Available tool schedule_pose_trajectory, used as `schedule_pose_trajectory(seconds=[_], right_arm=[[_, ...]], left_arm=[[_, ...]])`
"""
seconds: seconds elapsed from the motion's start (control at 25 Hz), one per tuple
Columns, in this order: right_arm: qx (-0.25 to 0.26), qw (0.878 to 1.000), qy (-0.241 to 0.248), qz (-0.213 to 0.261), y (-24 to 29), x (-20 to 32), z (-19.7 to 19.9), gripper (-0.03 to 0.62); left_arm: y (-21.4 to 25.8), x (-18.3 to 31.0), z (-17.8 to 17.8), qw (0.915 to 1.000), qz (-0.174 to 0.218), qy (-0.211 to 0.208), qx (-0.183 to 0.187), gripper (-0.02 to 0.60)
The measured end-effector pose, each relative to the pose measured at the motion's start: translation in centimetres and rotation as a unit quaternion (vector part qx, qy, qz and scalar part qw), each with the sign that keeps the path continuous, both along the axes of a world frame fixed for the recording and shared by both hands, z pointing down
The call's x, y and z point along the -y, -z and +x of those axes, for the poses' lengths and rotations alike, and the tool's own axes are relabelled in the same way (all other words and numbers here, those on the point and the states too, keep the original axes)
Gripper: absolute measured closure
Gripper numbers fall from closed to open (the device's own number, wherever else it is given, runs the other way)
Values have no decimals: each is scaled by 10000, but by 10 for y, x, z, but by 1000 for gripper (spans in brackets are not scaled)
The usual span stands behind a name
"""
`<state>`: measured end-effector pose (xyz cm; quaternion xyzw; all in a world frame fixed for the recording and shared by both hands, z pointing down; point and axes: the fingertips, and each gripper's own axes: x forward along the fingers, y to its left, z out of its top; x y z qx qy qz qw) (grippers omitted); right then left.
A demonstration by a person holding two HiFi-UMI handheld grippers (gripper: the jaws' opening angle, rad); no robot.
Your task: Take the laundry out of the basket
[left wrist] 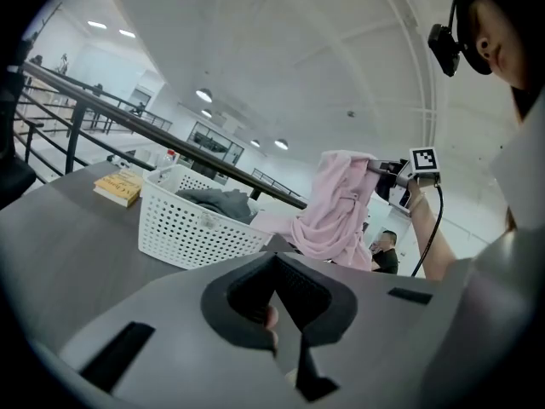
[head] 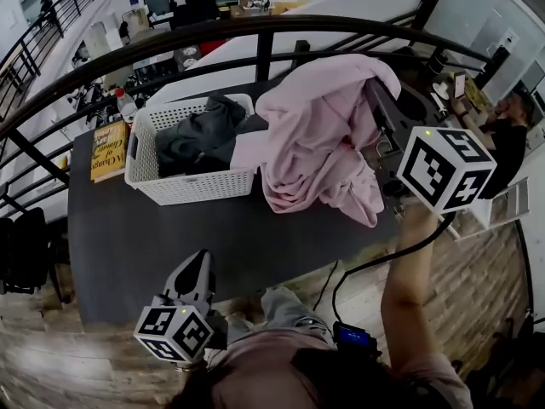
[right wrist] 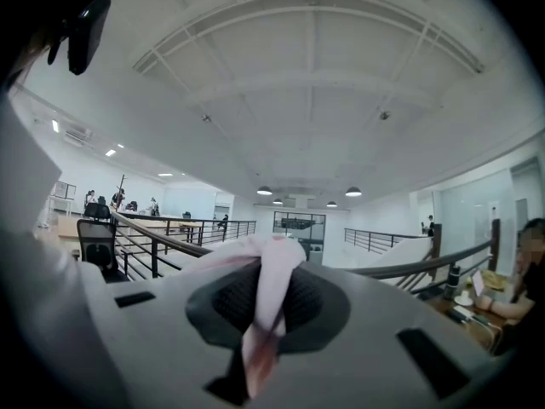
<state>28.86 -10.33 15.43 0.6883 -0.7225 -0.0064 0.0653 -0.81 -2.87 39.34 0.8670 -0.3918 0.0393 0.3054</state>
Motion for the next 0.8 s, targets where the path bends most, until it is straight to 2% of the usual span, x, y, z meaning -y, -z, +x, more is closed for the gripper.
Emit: schedule_pose_trajectory(seconds=[0.32,0.8], right_arm=[[-2,9996,-156,-219,-22,-10,54,553],[406,9941,-253,-976,-109,-11,103,551]], left_arm=[[-1,-7,47,9999,3,-90,83,592],[-5,-8,83,9997,-9,-82,242,592]])
